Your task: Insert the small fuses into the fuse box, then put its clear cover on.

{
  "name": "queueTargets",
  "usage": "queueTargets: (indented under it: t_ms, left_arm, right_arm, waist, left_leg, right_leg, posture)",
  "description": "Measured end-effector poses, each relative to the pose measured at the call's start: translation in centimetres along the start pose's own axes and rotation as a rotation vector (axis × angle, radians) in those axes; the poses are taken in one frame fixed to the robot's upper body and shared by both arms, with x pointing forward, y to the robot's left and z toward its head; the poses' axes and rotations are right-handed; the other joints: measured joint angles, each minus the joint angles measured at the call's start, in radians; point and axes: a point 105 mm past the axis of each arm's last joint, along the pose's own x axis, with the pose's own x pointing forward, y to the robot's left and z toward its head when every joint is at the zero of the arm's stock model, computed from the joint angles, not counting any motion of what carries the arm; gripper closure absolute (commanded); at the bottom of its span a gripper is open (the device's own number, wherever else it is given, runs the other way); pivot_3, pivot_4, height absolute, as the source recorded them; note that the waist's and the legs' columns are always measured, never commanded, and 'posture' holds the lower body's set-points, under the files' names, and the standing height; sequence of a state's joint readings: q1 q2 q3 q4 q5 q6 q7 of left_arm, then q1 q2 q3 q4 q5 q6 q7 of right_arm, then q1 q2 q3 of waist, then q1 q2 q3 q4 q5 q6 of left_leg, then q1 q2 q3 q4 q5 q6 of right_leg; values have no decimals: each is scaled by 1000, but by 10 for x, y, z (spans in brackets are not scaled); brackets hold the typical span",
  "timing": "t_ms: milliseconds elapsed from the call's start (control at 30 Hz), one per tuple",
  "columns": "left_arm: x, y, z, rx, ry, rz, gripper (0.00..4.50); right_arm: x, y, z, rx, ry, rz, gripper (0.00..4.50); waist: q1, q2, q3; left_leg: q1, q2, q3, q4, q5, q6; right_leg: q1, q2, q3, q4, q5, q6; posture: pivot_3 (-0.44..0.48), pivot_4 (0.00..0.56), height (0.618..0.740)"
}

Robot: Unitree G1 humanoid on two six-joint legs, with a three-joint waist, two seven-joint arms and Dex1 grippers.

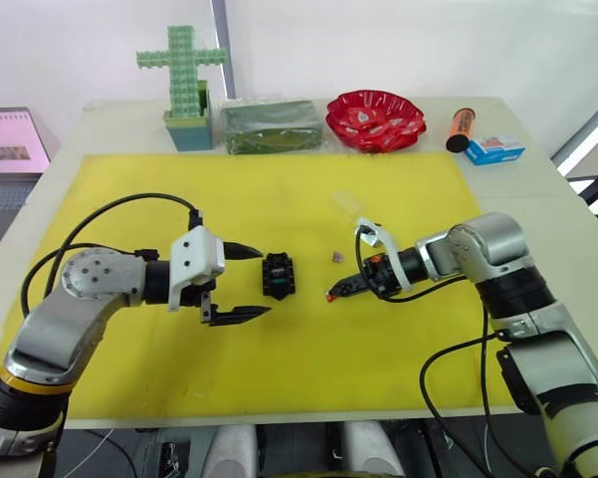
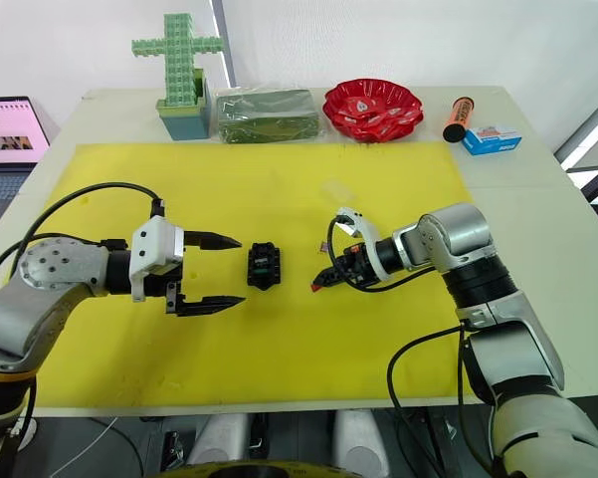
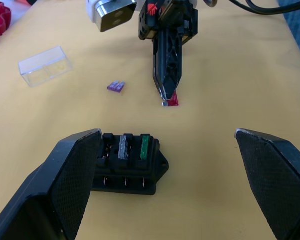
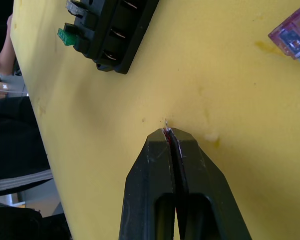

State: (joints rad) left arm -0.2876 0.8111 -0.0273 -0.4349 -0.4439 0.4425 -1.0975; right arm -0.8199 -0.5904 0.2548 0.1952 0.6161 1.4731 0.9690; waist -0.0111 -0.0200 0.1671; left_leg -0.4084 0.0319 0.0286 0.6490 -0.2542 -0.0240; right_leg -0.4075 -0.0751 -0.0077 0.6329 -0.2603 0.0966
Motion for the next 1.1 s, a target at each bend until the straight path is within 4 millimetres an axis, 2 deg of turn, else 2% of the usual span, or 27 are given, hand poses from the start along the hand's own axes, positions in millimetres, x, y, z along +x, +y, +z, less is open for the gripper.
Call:
queueTargets:
  t_ms: [300, 533, 700, 967, 1100]
  left_arm:
    - [1, -1, -1, -3, -8, 2, 0]
    - [1, -4, -2, -9, -10, 9, 0]
    - [1, -4, -2, -7, -13, 8, 0]
    - [2, -3, 0, 2, -14, 1, 0]
    - [1, -3, -1, 2, -13, -1, 0]
  right_arm:
    - [-15, 7, 5, 119, -210, 46, 4473]
    - [-17, 6, -13, 203, -424, 13, 4473]
    - [-18, 15, -17, 216, -588, -86, 4473]
    - [-8, 19, -50, 277, -582, -175, 4473]
    - [-5, 22, -55, 308, -582, -193, 4473]
  waist:
    - [1, 0, 0]
    - [0, 0, 0]
    - [-2, 0, 0]
    - [-3, 0, 0]
    - [-4, 0, 0]
  left_leg:
    - [0, 0, 0, -1, 0, 0]
    - [0, 0, 0, -1, 0, 0]
    - [0, 0, -1, -2, 0, 0]
    - [0, 0, -2, -1, 0, 0]
    - [0, 0, -2, -2, 0, 0]
  right_leg:
    - [0, 0, 0, 0, 0, 0]
    - [1, 0, 0, 0, 0, 0]
    - [0, 0, 0, 0, 0, 0]
    - [1, 0, 0, -1, 0, 0]
    - [1, 0, 0, -1, 0, 0]
  posture:
    - [0, 150, 740]
    - [0, 150, 740]
    - [0, 150, 740]
    - [0, 150, 740]
    - [0, 150, 740]
